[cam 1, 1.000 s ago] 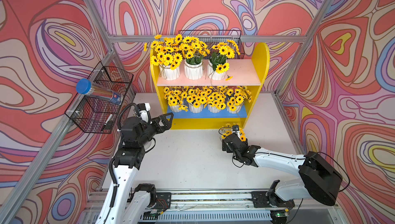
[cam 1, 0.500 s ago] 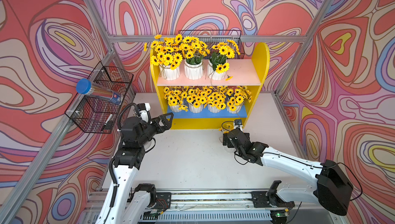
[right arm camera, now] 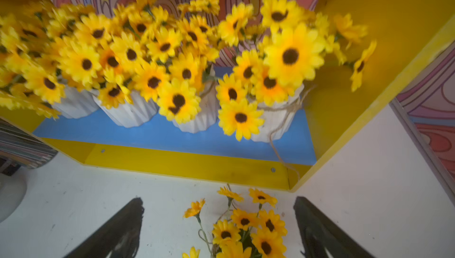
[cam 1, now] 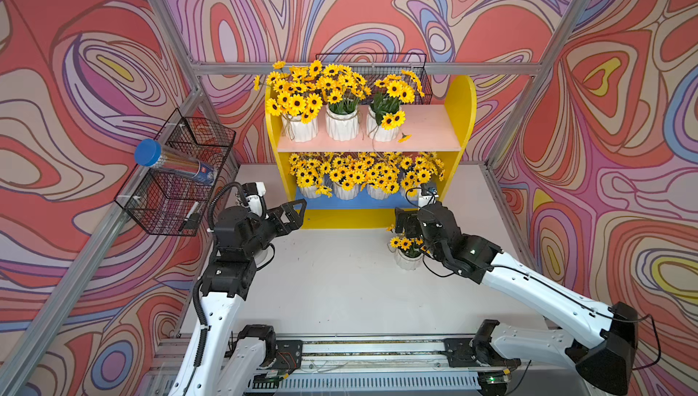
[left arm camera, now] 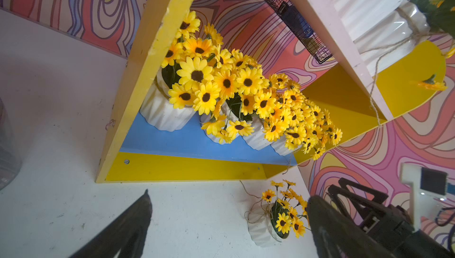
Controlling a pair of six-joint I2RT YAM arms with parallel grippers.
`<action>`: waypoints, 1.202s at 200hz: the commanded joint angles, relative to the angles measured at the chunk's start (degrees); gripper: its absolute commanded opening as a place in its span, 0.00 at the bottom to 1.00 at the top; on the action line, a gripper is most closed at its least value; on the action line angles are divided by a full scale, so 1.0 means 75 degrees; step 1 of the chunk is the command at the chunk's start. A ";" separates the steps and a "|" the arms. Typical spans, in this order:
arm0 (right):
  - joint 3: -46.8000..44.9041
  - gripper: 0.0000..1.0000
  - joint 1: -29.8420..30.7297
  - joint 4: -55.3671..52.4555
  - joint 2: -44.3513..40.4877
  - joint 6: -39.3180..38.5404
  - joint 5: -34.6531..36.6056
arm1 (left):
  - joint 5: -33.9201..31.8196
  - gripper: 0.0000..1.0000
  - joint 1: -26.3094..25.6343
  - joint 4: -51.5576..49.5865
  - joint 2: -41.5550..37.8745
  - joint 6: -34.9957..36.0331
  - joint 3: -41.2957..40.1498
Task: Take the sunflower pots off the shelves
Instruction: Place the sunflower pot at the center of the board, then pick up the sunflower pot from the shelf.
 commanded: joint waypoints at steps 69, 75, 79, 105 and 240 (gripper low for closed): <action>0.1406 0.98 0.0017 0.1023 0.0141 -0.2164 -0.1227 | 0.0101 1.00 0.0050 0.0250 -0.0092 -0.0036 -0.0074; 0.1571 0.98 0.0017 0.1104 0.0247 -0.2280 -0.1237 | 0.0101 1.00 0.0050 0.0251 -0.0110 -0.0025 -0.0072; 0.1676 0.98 0.0018 0.1151 0.0323 -0.2328 -0.1228 | 0.0096 1.00 0.0050 0.0251 -0.0121 -0.0031 -0.0075; 0.2170 0.98 0.0005 0.1650 0.0715 -0.2643 -0.1357 | 0.0189 1.00 0.0050 0.0327 -0.0119 -0.0098 -0.0096; 0.4104 0.98 -0.1184 0.3028 0.2580 -0.3335 -0.2771 | 0.0263 1.00 0.0050 0.0324 -0.0011 0.0031 0.0046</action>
